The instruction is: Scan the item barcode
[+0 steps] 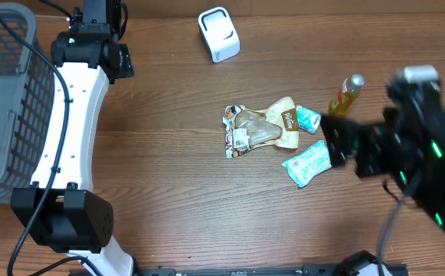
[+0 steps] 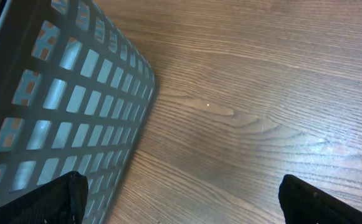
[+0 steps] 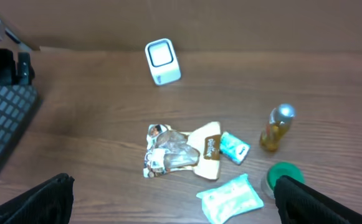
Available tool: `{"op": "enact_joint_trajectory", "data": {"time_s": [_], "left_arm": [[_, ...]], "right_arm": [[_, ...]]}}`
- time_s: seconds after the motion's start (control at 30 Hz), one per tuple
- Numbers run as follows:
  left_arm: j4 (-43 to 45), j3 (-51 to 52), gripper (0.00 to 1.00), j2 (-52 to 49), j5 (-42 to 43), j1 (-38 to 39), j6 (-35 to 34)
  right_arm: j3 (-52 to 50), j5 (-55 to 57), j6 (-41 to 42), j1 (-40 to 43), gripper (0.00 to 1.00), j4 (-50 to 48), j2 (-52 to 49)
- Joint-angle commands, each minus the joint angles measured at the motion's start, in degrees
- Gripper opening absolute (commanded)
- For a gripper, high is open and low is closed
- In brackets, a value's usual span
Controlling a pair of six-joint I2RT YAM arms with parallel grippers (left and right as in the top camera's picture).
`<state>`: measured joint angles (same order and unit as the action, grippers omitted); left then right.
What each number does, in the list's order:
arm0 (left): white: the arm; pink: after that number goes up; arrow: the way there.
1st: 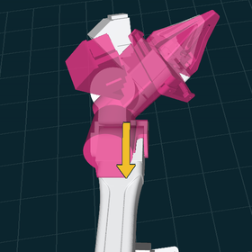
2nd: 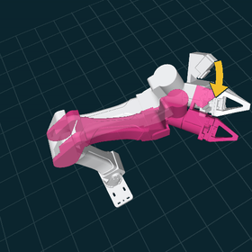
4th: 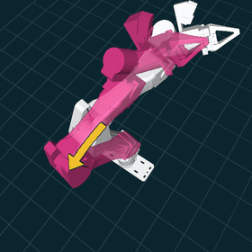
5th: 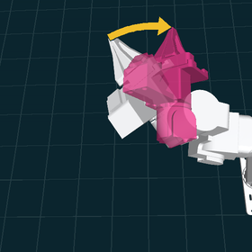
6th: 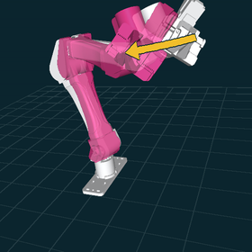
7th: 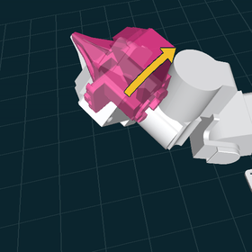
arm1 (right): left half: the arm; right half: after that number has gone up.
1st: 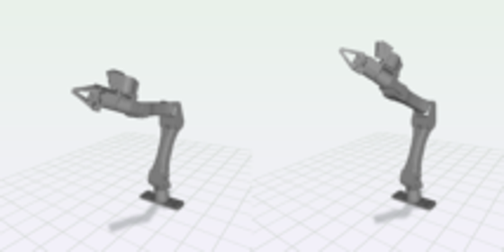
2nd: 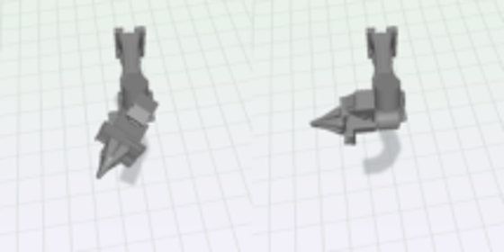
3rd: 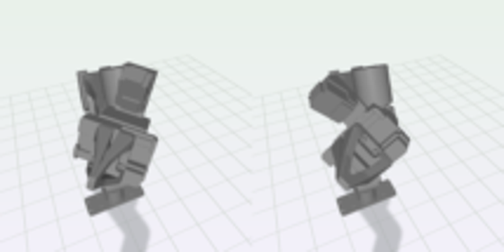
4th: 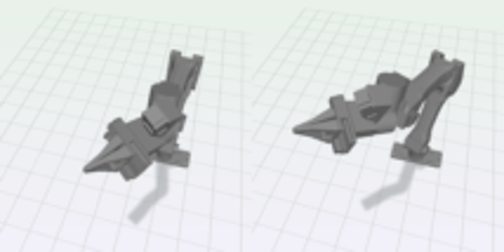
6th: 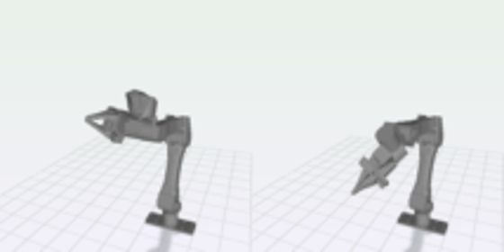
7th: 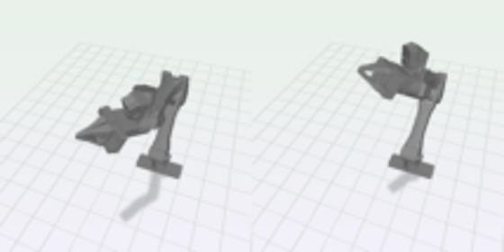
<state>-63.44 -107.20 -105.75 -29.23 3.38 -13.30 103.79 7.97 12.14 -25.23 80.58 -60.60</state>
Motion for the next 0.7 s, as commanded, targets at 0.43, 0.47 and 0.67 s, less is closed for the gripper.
{"op": "enact_joint_trajectory", "data": {"time_s": [0.43,0.47,0.67], "left_arm": [[0.1,-0.9,1.00,1.1,-0.7,0.4,0.5],[0.1,-0.9,1.00,1.1,-0.7,0.4,0.5],[0.0,-0.9,1.00,1.1,-0.7,0.4,0.5]], "right_arm": [[-55.8,-1.9,-0.2,16.9,1.00,-27.0,50.4],[-58.5,-2.0,-0.2,17.3,1.00,-30.1,52.3],[-70.9,-2.5,-0.3,17.3,1.00,-56.0,58.8]]}}
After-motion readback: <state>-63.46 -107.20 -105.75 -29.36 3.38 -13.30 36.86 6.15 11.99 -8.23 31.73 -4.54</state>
